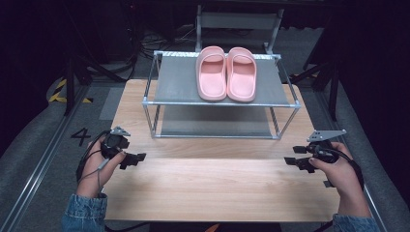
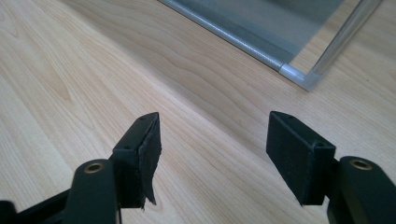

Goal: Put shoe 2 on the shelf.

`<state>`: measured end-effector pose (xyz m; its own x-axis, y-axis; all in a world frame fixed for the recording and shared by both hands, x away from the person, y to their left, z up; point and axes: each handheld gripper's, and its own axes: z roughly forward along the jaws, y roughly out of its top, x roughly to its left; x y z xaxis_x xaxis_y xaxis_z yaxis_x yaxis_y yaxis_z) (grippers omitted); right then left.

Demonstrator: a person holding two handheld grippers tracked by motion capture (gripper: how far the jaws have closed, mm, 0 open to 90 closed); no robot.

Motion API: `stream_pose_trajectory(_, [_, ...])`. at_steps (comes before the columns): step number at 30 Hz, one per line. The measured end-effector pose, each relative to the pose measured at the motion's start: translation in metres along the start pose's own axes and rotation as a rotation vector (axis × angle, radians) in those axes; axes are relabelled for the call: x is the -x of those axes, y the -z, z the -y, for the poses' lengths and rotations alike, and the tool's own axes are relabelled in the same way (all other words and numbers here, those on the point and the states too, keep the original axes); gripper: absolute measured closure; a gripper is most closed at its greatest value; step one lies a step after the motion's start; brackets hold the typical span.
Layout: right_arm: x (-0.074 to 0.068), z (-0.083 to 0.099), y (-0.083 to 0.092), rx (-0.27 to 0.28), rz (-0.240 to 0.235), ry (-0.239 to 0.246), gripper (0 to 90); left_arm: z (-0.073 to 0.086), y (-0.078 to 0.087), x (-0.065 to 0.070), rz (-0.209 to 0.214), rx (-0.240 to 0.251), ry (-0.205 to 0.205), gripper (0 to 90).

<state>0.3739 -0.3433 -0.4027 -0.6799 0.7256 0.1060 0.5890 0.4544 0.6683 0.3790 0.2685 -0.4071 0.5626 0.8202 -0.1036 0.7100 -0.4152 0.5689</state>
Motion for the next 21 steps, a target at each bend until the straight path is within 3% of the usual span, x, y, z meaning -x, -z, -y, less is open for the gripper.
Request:
stream_pose_trajectory(5, [0.004, 0.007, -0.007, -0.017, 0.012, -0.023, 34.5, 0.0, -0.003, -0.001, -0.005, -0.005, 0.008, 17.7])
stream_pose_trajectory(9, [0.005, 0.012, -0.013, -0.033, 0.035, -0.038, 32.6, 0.001, -0.005, 0.002, -0.012, -0.01, -0.02, 18.0])
stream_pose_trajectory(15, [0.005, 0.02, -0.028, -0.104, 0.055, -0.005, 31.2, -0.001, -0.009, 0.003, -0.004, -0.028, -0.034, 17.6])
stream_pose_trajectory(21, [0.003, 0.026, -0.038, -0.13, 0.058, 0.009, 31.2, -0.004, -0.014, 0.003, 0.003, -0.045, -0.029, 17.6])
